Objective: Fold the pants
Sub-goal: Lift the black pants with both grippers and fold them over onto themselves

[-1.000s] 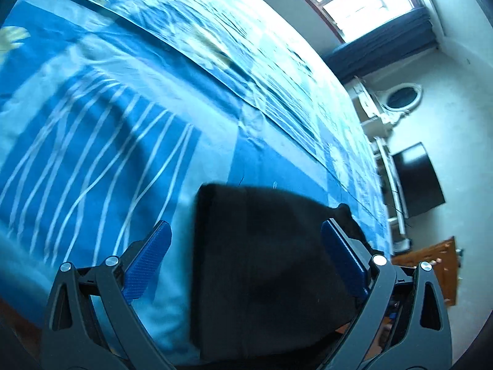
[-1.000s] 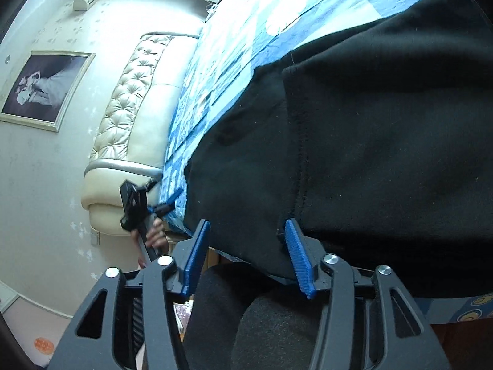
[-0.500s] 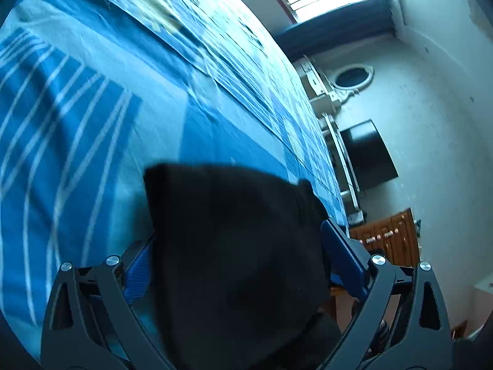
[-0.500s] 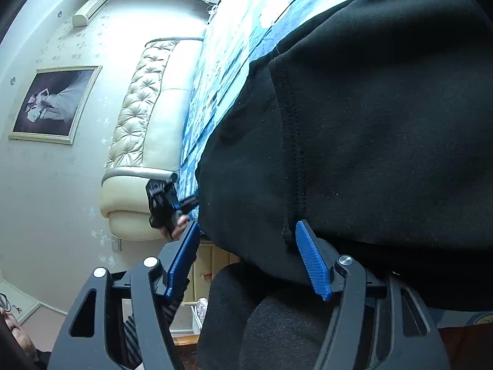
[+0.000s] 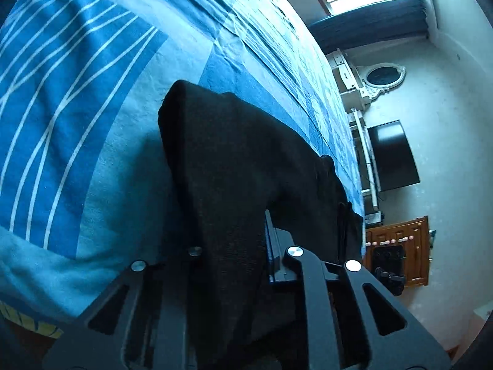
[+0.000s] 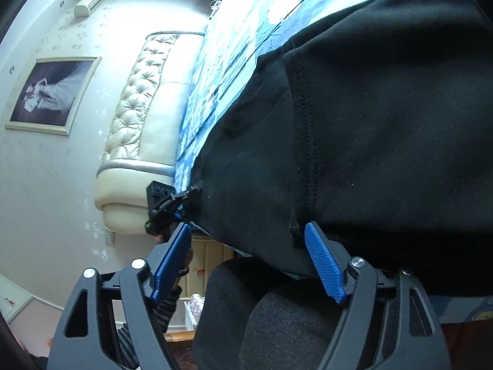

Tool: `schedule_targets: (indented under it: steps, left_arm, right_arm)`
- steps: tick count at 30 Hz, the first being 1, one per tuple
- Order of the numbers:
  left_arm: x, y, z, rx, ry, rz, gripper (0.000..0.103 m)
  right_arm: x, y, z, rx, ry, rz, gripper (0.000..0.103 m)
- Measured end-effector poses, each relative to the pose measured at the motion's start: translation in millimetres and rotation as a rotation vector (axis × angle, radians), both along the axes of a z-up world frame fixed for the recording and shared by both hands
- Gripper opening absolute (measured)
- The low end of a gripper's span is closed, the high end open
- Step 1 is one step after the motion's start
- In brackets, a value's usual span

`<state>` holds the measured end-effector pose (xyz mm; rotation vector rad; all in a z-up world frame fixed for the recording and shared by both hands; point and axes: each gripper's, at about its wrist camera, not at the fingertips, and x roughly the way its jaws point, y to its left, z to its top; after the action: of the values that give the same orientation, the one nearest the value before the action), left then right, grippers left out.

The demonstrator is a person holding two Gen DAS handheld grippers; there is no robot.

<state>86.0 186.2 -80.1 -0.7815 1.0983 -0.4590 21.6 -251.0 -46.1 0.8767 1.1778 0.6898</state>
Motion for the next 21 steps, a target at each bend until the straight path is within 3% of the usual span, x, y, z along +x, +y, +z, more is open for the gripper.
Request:
schedule_targets:
  steps: [10, 21]
  left_arm:
    - [-5, -25, 68, 0.087, -0.031, 0.031, 0.015]
    - [-10, -109, 155, 0.200, -0.087, -0.022, 0.014]
  right_arm:
    - [-11, -18, 37, -0.236, -0.094, -0.140, 0.079]
    - [-33, -56, 58, -0.287, -0.116, -0.266, 0.079]
